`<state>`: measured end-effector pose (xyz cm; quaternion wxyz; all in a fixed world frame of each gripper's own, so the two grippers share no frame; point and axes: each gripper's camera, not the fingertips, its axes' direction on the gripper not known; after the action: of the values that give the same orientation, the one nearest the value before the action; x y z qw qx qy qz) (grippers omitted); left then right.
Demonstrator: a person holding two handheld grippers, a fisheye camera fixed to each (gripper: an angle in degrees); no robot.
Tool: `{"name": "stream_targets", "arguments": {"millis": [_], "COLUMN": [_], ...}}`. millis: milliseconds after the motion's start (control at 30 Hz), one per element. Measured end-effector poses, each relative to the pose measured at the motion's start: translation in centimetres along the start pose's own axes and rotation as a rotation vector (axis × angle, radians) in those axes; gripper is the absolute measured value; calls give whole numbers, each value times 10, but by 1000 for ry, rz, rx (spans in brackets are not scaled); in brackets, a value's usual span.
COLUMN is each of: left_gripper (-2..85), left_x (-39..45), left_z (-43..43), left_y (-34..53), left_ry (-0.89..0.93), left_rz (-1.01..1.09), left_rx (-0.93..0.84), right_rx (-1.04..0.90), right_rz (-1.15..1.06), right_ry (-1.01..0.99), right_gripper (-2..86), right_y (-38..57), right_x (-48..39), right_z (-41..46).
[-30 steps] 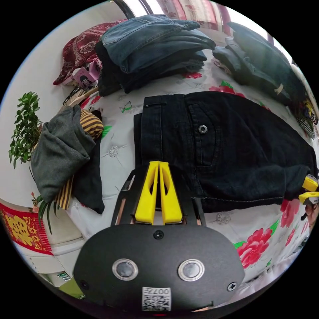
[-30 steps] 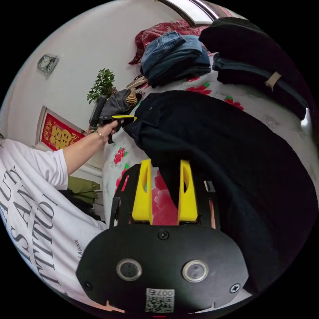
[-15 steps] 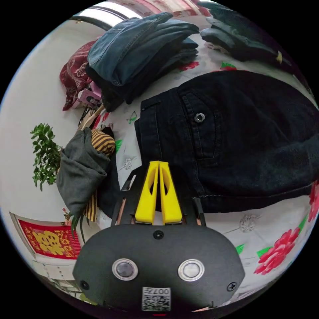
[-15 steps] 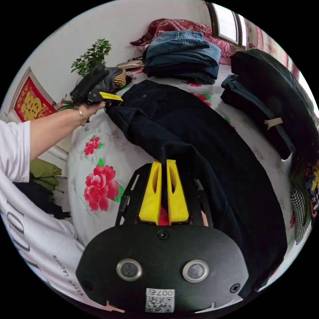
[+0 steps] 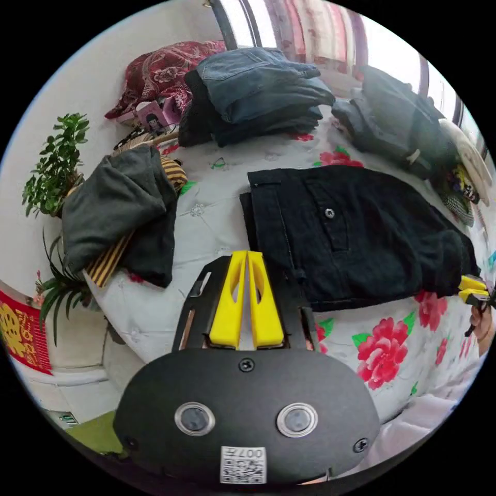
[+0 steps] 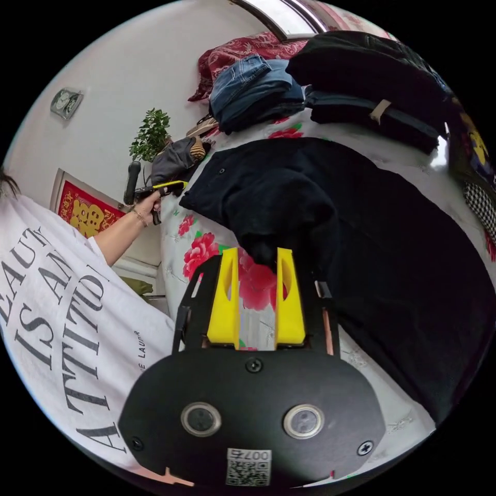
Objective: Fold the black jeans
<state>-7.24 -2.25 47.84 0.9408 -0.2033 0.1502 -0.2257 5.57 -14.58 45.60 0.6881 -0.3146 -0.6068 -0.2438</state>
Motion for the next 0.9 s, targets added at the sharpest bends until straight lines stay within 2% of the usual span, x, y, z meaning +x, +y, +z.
{"name": "stream_targets", "arguments": {"millis": [67, 200, 300, 400, 467, 567, 633, 767, 900], "left_gripper": [71, 104, 95, 27, 1, -5, -5, -1, 17], "left_x": [-8, -7, 7, 15, 13, -14, -24, -46, -81], "left_z": [-4, 20, 42, 48, 48, 59, 71, 93, 95], "left_y": [30, 42, 26, -4, -24, -28, -15, 33, 52], "left_ry": [178, 227, 144, 16, -188, -208, -219, -359, -419], "left_rz": [-41, -51, 37, 150, 306, 377, 386, 312, 166], "left_rx": [28, -17, -43, -98, -139, -206, -259, -322, -323], "right_rx": [-10, 16, -2, -81, -98, -138, -196, -313, -371], "right_rz": [9, -24, -51, -95, -168, -214, -230, -71, -136], "right_ry": [-11, 5, 41, 47, -178, -347, -379, -496, -431], "right_gripper": [66, 63, 49, 13, 2, -2, -2, 0, 4], "right_y": [-1, -20, -51, -76, -76, -62, -55, -48, -44], "right_x": [-2, -8, -6, -5, -12, -34, -49, -52, -61], "right_z": [5, 11, 36, 58, 44, 41, 60, 124, 134]}}
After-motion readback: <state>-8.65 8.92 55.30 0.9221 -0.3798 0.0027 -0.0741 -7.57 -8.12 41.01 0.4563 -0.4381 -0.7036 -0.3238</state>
